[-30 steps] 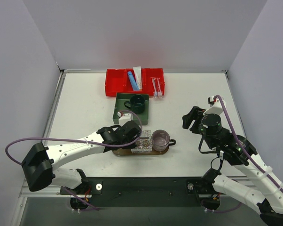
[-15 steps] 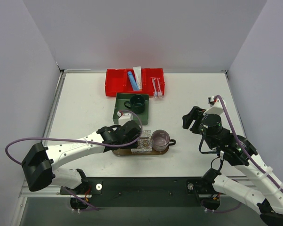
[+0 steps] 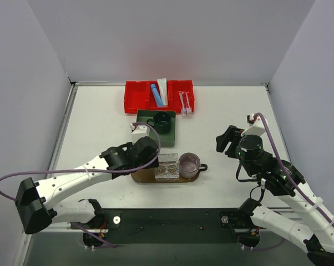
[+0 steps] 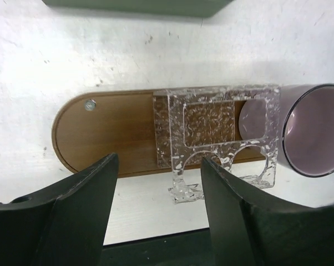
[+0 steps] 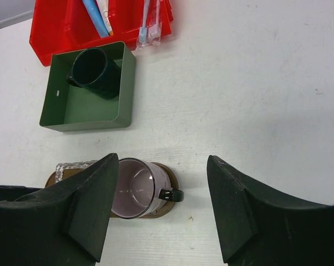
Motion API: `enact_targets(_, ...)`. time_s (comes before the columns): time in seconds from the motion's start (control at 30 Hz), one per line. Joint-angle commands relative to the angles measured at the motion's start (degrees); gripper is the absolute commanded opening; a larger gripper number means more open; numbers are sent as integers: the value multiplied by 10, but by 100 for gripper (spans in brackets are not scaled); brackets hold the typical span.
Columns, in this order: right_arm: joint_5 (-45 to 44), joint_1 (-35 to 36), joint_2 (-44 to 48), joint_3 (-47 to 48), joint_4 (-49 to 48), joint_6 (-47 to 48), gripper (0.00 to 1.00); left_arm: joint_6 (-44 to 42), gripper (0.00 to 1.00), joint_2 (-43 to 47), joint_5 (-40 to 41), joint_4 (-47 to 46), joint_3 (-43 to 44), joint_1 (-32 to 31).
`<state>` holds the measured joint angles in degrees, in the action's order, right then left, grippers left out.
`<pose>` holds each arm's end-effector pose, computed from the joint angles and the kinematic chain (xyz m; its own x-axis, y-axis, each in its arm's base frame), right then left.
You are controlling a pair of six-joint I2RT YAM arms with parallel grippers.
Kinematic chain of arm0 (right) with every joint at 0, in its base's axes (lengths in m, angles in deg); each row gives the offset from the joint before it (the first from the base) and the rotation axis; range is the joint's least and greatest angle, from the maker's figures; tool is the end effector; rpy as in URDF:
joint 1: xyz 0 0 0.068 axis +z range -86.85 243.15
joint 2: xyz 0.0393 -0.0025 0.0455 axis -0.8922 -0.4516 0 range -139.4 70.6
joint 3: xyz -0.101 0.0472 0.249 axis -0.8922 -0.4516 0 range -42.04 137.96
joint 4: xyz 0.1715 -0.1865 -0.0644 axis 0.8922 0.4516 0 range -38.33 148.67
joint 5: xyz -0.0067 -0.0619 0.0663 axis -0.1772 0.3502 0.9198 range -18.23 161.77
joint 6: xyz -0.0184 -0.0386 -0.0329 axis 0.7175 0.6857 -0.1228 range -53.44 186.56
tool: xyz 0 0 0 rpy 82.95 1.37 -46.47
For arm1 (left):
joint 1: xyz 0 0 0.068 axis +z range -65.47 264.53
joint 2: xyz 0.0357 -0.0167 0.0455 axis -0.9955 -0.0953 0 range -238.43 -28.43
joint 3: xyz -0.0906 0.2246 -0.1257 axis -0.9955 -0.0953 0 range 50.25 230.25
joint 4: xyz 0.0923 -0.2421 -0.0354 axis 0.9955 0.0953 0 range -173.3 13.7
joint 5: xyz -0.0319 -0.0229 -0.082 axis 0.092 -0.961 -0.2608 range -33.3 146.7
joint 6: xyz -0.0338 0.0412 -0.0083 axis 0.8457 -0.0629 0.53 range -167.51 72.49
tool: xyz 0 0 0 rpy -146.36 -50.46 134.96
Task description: Prepare toiletry sets of a toothbrush and toothpaste on the tray
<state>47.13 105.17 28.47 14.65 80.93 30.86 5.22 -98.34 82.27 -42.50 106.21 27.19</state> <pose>0.1207 0.0887 0.3832 -0.3333 0.4136 -0.8473 -0.1407 0.8668 0.4784 0.1440 -0.1961 0.2739 -0.7642 -0.1380 -0.6300 0.0278 0.9689 -0.2459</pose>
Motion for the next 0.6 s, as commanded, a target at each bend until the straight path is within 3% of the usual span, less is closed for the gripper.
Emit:
enact_targets(0.0,-6,-2,5,6,10,3,60,-88,72,51,-6,-3,35,56)
enact_targets(0.17,1,-2,3,10,12,-1,60,-248,77,54,-145,-63,56,193)
enact_targets(0.33,14,-2,-3,16,18,-9,60,-392,82,-44,-165,-54,192,220)
enact_targets(0.57,21,-2,-1,26,30,-25,60,-459,83,-245,-225,-35,349,269)
